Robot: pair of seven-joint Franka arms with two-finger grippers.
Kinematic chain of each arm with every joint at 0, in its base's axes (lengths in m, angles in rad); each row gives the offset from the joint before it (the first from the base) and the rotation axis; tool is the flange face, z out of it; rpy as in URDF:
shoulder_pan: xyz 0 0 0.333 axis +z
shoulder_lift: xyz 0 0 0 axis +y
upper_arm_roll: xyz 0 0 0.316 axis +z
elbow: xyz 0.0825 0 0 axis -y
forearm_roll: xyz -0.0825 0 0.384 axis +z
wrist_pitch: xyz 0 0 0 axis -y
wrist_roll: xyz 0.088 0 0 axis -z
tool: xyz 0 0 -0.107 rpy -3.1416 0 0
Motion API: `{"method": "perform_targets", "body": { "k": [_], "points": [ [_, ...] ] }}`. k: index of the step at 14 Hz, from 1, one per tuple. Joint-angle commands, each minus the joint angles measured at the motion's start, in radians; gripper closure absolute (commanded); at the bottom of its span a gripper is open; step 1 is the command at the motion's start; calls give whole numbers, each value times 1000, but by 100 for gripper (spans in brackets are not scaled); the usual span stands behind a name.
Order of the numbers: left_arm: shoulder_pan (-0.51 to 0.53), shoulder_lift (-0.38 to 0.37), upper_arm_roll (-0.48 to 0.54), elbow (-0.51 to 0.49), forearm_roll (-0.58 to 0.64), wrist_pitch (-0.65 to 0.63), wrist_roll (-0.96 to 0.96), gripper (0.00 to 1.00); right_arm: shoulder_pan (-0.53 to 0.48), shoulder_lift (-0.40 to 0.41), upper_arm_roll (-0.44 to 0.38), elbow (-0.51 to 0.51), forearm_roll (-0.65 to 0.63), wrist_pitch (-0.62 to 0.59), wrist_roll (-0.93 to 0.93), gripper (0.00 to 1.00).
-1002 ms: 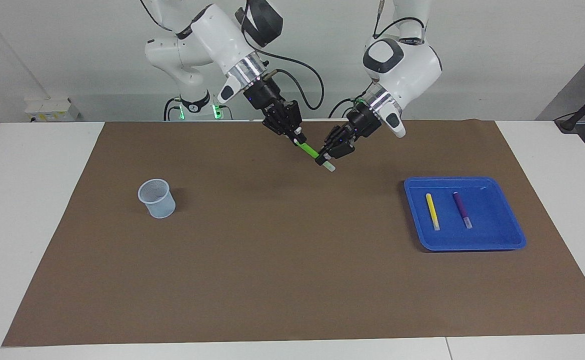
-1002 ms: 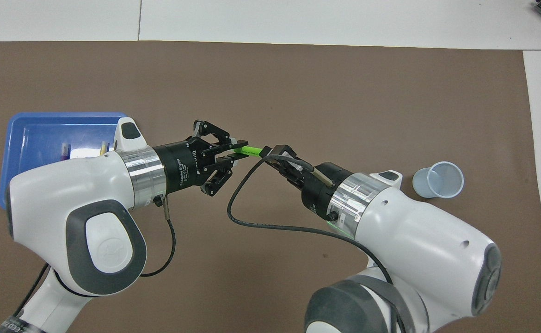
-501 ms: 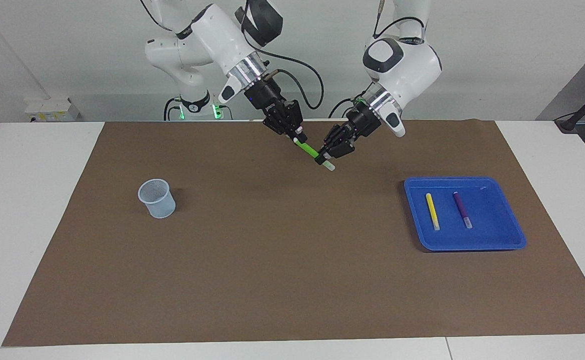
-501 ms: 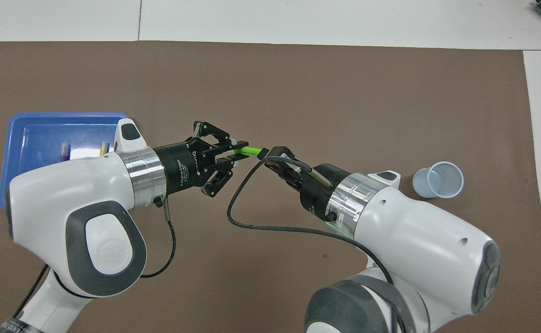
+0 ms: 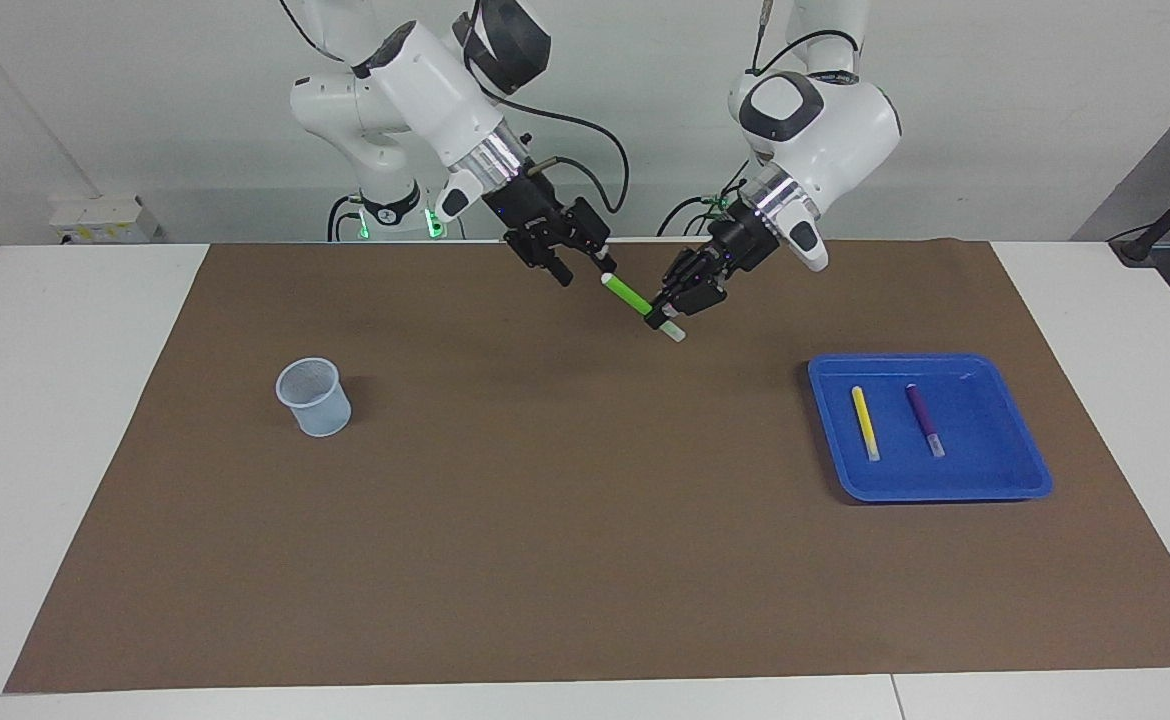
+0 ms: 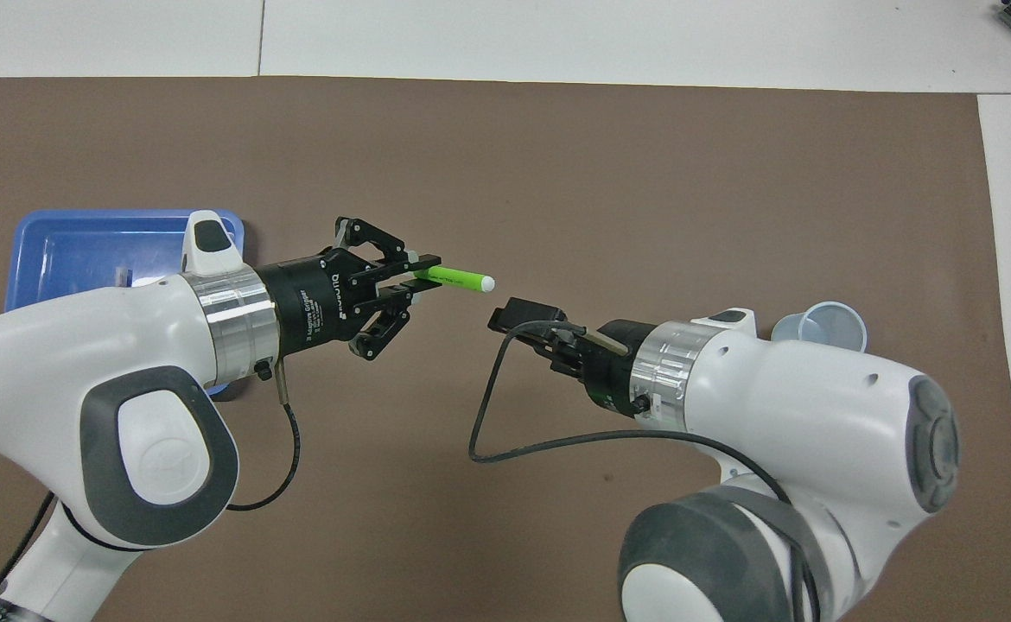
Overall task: Right arm passes pens to left for tray arrangement
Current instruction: 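Carry the green pen to the tray with the left gripper while the right gripper withdraws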
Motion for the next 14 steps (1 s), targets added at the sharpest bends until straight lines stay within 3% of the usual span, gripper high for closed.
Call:
{"method": "perform_targets", "body": {
  "k": [1,4,7,10,14],
  "points": [
    [99,-37,1,-11,100,-169,130,100,-85,-26,4,14,-129,-179,-87,0],
    [203,-47,2,-1,196,-327,327,100,-153,-46,3,21,-256,-364,-199,0],
    [274,-45,4,31,399,-481,496,100,-203,-63,1,27,-407,-501,-317,0],
    [355,-38,6,45,500,-593,722,100,-251,-63,1,41,-473,-560,-398,0],
    [446,5,6,65,661,-632,960,100,-314,-66,-25,41,-469,-601,-440,0]
  ]
}}
